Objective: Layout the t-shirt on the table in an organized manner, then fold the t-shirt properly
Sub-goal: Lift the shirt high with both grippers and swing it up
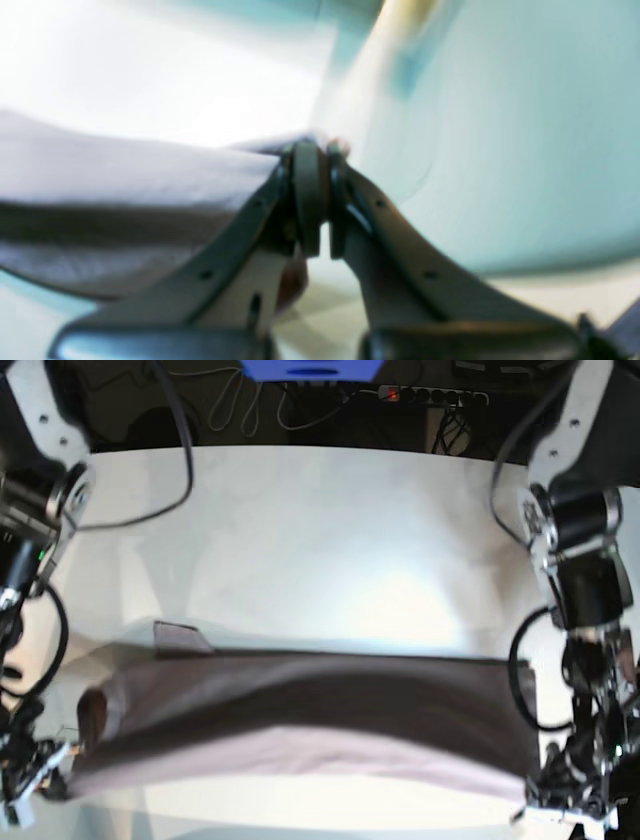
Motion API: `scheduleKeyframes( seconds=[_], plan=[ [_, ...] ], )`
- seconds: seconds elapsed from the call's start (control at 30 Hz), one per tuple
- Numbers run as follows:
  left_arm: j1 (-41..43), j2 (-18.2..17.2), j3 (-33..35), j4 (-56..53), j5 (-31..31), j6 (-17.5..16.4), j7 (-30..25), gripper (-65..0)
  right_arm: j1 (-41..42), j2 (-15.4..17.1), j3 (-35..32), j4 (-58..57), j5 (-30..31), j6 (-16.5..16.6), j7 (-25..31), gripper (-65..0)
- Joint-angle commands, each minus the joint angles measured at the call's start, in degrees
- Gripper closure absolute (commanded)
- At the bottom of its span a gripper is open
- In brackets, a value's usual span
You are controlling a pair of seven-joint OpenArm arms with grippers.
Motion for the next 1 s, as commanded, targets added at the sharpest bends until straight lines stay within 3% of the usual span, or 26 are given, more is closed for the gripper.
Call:
scheduleKeyframes(
  seconds=[0.0, 0.17, 0.4, 0.6, 0.7, 0.83, 0.97],
  plan=[
    [-5.12, -0.47, 0.98, -1.05, -0.07, -0.02, -2.66, -0.1, 4.49, 1.89, -0.55, -0.79, 0.69, -0.21, 2.03, 0.0],
    [-15.84, -0.47, 5.29, -8.52, -0.07, 0.25, -6.18, -0.1, 14.51, 4.27, -2.84, -7.03, 0.78, -0.21, 2.29, 0.0],
    [-29.38, -0.39, 5.82, -14.06, -0.16, 0.25, -6.97, -0.1, 27.17, 4.27, -3.19, -9.32, 0.78, -0.6, 2.21, 0.0],
    [-30.96, -0.56, 5.47, -13.89, -0.69, -0.11, -6.44, -0.1, 31.13, 4.44, -3.01, -9.05, 0.78, -0.51, 1.59, 0.0],
    [-25.77, -0.91, 5.29, -13.36, -0.78, -0.11, -6.44, -0.1, 27.08, 5.85, -2.14, -8.0, 1.04, -0.25, 1.5, 0.0],
    [-14.52, -1.0, 2.39, -7.12, -3.15, -0.11, -6.18, -0.1, 14.25, 5.94, 1.38, 0.88, 1.22, -0.21, 1.5, 0.0],
    [-2.74, -1.0, -0.6, -1.49, -4.03, -0.19, -6.18, -0.1, -1.4, 2.51, 4.63, 11.61, 3.5, -0.21, 1.59, 0.0]
  ],
)
